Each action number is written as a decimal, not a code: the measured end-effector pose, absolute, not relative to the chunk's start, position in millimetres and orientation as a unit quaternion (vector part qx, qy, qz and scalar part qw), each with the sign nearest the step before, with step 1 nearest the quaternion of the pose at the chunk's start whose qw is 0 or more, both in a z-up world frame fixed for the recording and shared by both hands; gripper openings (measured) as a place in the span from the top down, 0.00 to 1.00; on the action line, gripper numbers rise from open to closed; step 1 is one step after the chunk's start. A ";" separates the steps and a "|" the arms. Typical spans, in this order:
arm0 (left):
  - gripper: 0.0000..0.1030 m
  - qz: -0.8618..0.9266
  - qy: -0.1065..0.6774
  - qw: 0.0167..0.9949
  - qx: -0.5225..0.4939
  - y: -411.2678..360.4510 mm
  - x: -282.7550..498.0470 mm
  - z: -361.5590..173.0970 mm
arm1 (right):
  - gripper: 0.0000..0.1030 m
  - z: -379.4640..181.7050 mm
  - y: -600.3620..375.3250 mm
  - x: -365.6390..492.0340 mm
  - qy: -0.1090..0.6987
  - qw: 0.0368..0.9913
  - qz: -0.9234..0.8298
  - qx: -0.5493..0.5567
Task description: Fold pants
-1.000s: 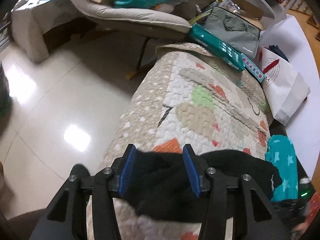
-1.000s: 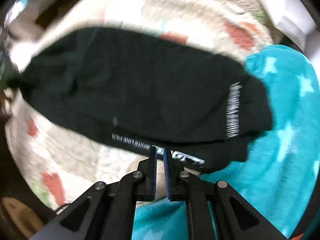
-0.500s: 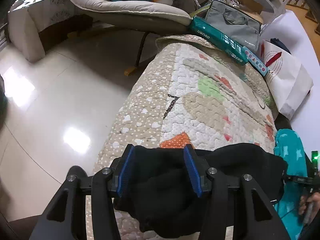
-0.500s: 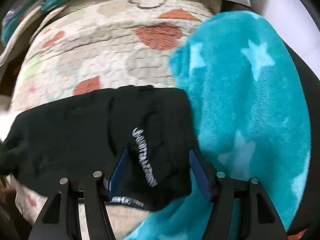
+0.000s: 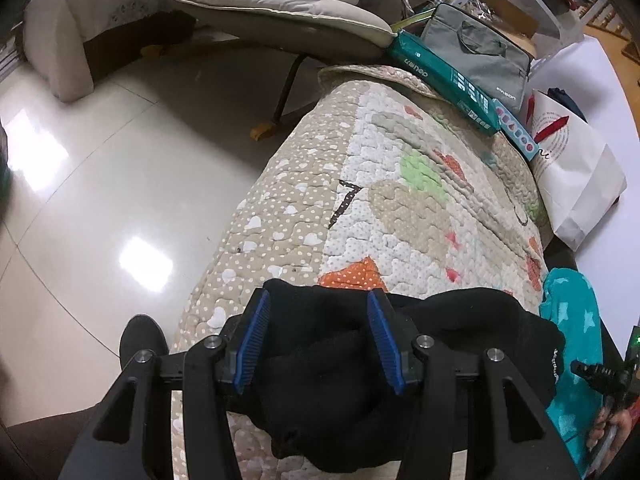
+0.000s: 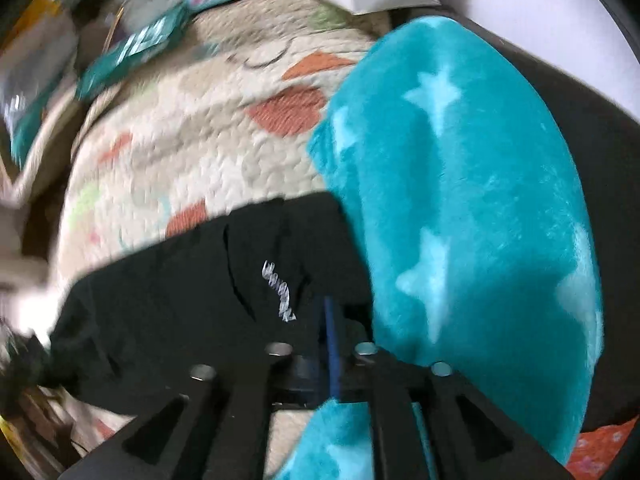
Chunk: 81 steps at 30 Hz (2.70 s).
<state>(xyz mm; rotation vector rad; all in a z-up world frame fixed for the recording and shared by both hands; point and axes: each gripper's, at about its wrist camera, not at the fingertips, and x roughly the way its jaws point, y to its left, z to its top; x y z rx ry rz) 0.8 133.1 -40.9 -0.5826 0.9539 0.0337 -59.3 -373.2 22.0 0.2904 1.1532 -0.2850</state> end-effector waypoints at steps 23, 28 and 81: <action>0.52 0.009 0.452 0.842 -0.296 136.4 -1.1 -39.5 | 0.93 26.4 -375.2 -62.3 0.555 0.807 -0.184 0.082; 0.52 0.011 0.446 0.841 -0.306 141.4 -4.6 -36.6 | 0.68 32.7 -379.5 -74.2 0.546 0.804 -0.198 0.129; 0.48 0.177 0.369 0.803 -0.434 258.6 -54.4 -22.1 | 0.47 -0.7 70.6 33.5 0.495 0.784 0.281 -0.246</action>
